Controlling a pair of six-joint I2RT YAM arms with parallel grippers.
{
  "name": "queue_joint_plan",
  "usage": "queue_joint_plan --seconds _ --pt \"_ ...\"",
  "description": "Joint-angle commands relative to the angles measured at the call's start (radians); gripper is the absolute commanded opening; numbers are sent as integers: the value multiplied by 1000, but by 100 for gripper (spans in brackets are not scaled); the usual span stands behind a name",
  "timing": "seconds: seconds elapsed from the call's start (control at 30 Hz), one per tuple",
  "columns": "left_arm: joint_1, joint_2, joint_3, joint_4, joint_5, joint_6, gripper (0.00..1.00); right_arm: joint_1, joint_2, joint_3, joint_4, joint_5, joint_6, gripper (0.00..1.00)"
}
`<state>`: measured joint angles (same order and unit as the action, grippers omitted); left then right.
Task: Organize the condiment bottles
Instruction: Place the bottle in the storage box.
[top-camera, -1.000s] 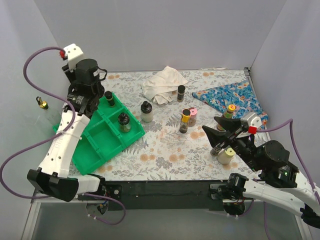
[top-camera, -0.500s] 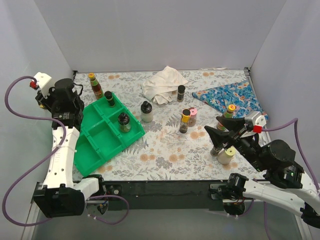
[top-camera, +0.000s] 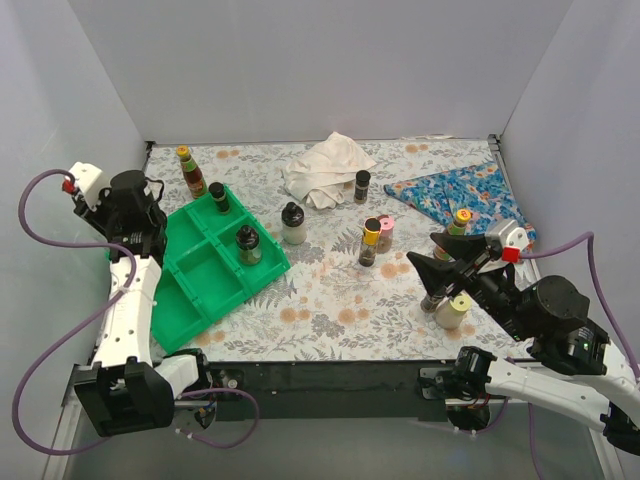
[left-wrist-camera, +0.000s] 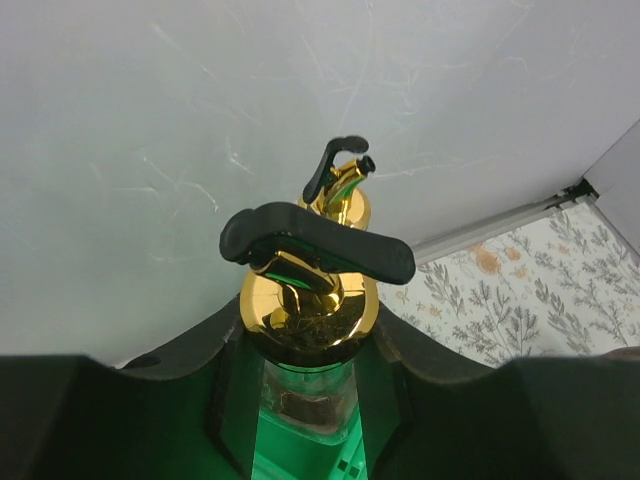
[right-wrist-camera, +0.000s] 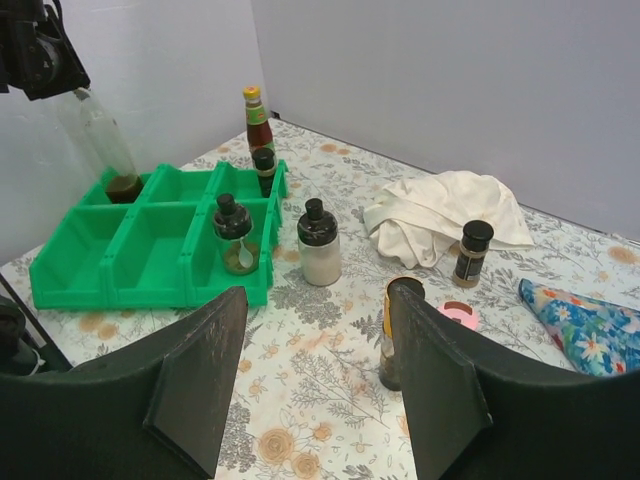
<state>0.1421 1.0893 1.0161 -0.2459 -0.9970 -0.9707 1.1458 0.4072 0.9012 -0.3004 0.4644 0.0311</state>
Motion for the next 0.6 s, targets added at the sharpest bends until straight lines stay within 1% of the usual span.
queue_joint_plan --seconds 0.0,0.23,0.27,0.4,0.47,0.5,0.57 --pt "7 -37 -31 71 -3 -57 0 3 10 31 11 -10 16 67" --pt "5 -49 -135 99 9 -105 0 5 10 28 11 -15 18 67" --pt "7 -51 -146 97 9 -121 1 5 12 28 12 -15 16 67" --pt "7 -43 -182 96 20 -135 16 3 4 25 12 -13 18 68" --pt "5 -36 -194 89 20 -135 19 5 -1 24 7 -12 21 67" --pt "5 -35 -195 86 20 -135 25 5 -5 24 7 -12 20 67" --pt "7 -37 -194 74 21 -135 32 3 -8 24 4 -9 21 67"
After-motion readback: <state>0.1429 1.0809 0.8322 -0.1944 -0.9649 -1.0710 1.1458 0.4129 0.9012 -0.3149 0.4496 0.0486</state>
